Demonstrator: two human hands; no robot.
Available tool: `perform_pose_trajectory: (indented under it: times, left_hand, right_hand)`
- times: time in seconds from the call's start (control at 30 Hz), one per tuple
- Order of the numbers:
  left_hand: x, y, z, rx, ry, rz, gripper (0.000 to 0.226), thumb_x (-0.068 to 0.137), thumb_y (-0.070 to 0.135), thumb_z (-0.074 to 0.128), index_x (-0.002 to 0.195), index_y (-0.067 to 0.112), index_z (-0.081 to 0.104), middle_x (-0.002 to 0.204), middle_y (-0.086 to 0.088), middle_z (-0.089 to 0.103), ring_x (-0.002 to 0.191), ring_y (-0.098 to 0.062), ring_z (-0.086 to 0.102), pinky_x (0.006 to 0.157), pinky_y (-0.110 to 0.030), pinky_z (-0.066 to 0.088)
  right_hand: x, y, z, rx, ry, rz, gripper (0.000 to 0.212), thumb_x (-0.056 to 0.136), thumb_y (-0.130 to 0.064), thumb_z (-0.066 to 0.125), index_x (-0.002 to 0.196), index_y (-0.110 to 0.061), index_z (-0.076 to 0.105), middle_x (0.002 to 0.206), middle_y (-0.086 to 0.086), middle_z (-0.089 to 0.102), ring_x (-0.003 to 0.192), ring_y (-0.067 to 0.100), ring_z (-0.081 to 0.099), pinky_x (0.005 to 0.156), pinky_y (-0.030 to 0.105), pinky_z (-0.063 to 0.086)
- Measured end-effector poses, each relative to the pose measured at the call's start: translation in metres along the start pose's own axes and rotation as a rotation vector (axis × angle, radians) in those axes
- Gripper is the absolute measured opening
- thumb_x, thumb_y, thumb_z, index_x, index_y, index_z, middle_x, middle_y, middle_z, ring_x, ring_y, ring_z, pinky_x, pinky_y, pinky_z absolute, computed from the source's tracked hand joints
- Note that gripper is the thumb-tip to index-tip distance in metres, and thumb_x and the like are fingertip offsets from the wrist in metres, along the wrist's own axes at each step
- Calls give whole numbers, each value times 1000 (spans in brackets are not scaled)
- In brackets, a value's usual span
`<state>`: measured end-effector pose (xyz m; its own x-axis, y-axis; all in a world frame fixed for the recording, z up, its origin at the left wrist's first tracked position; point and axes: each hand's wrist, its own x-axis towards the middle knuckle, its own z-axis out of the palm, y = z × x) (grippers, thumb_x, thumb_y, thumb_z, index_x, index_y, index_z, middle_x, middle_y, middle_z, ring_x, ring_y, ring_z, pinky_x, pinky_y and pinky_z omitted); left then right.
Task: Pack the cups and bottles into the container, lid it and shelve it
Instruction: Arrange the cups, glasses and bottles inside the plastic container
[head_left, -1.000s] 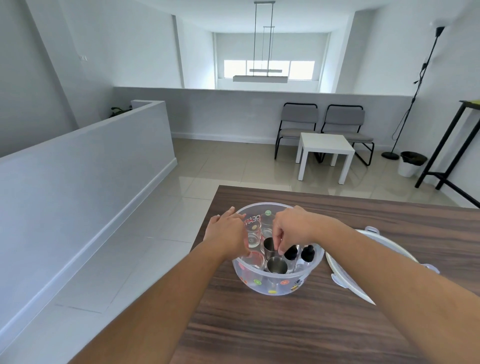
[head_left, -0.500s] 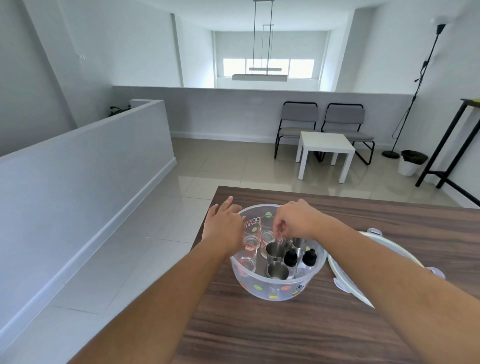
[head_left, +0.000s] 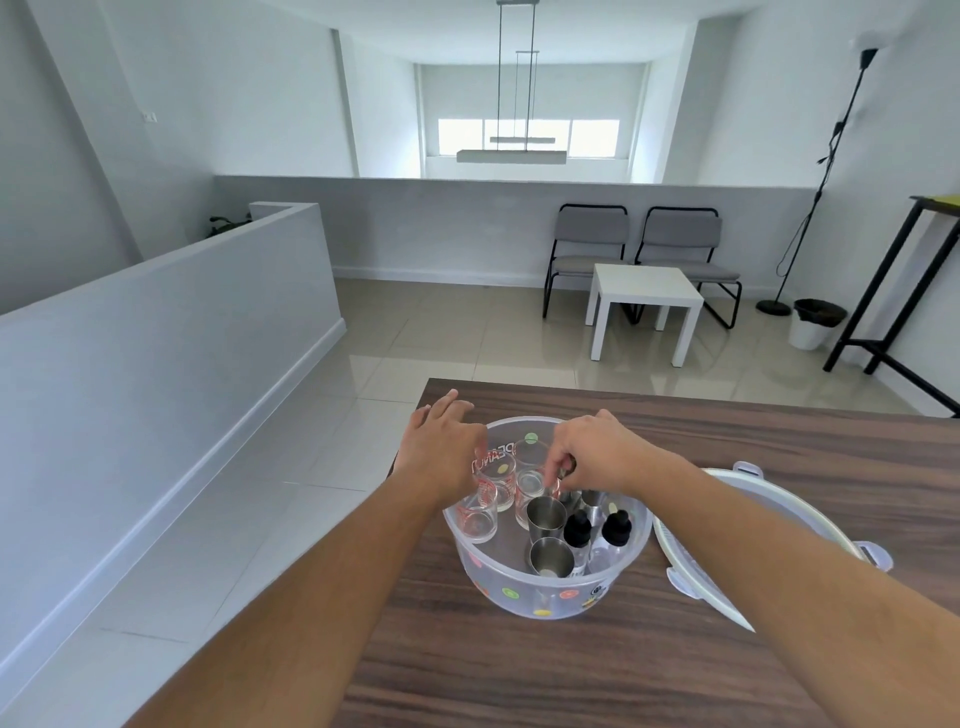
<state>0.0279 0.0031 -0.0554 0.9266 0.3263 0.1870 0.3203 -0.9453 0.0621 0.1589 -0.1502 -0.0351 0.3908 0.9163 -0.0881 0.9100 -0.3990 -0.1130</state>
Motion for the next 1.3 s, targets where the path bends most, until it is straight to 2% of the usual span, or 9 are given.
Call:
perform_pose_trajectory:
  times: [0.17, 0.3, 0.53, 0.67, 0.83, 0.9, 1.0, 1.1, 1.3]
  left_hand:
    - [4, -2, -6, -13, -109, 115, 33, 73, 40, 73, 105, 39, 66, 155, 1, 21, 145, -19, 3, 115, -44, 7]
    - [5, -1, -4, 15, -104, 114, 28, 74, 48, 70, 99, 35, 70, 155, 2, 21, 145, -17, 3, 115, -44, 5]
    - [4, 1, -2, 33, -81, 83, 28, 73, 50, 69, 92, 30, 72, 154, 2, 26, 144, -18, 5, 115, -45, 6]
    - [4, 2, 0, 38, -80, 70, 25, 73, 48, 70, 91, 30, 72, 153, 1, 27, 144, -19, 7, 115, -45, 7]
    - [3, 2, -4, 19, -76, 66, 19, 73, 42, 72, 91, 34, 71, 153, 2, 27, 144, -18, 7, 115, -43, 8]
    - [2, 2, -5, 29, -72, 60, 17, 74, 40, 72, 91, 35, 70, 153, 2, 27, 144, -18, 7, 115, -43, 8]
    - [2, 2, -5, 58, -63, 44, 17, 77, 36, 70, 95, 35, 70, 153, 1, 28, 144, -19, 7, 115, -44, 8]
    - [3, 2, -2, 80, -56, 27, 22, 79, 35, 69, 101, 34, 69, 152, 0, 29, 144, -20, 8, 115, -45, 8]
    - [5, 2, 0, 81, -62, 16, 23, 77, 42, 68, 100, 35, 68, 152, -1, 30, 144, -21, 9, 115, -47, 9]
  right_hand:
    - [2, -1, 6, 56, -31, 20, 14, 76, -22, 71, 84, -32, 75, 69, -15, 56, 75, 5, 50, 81, 28, 30]
    - [4, -6, 9, 74, -8, -1, 15, 75, -17, 68, 81, -29, 76, 84, -9, 73, 80, 9, 60, 86, 29, 41]
    - [5, -9, 11, 75, 9, -29, 19, 74, -15, 64, 80, -29, 76, 82, -9, 74, 77, 9, 60, 78, 24, 40]
    - [4, -9, 11, 135, -8, -26, 19, 74, -14, 65, 82, -27, 77, 82, -7, 75, 78, 10, 63, 77, 24, 48]
    - [2, 0, 3, 327, -44, -22, 21, 76, -6, 69, 84, -24, 77, 70, -10, 69, 62, -5, 57, 64, 10, 45]
    - [4, 7, -1, 257, 40, 12, 23, 78, -8, 67, 85, -28, 75, 76, -14, 68, 73, -1, 59, 73, 18, 47]
    - [7, 9, 2, 38, 154, 19, 20, 81, -18, 65, 89, -34, 73, 87, -17, 66, 84, 2, 49, 84, 26, 38]
    - [14, 3, 9, -51, 194, -38, 14, 82, -25, 66, 93, -32, 72, 96, -13, 66, 86, 6, 39, 82, 27, 32]
    - [19, 5, 13, -82, 185, -34, 13, 81, -25, 68, 92, -32, 72, 99, -13, 65, 91, 9, 43, 80, 27, 29]
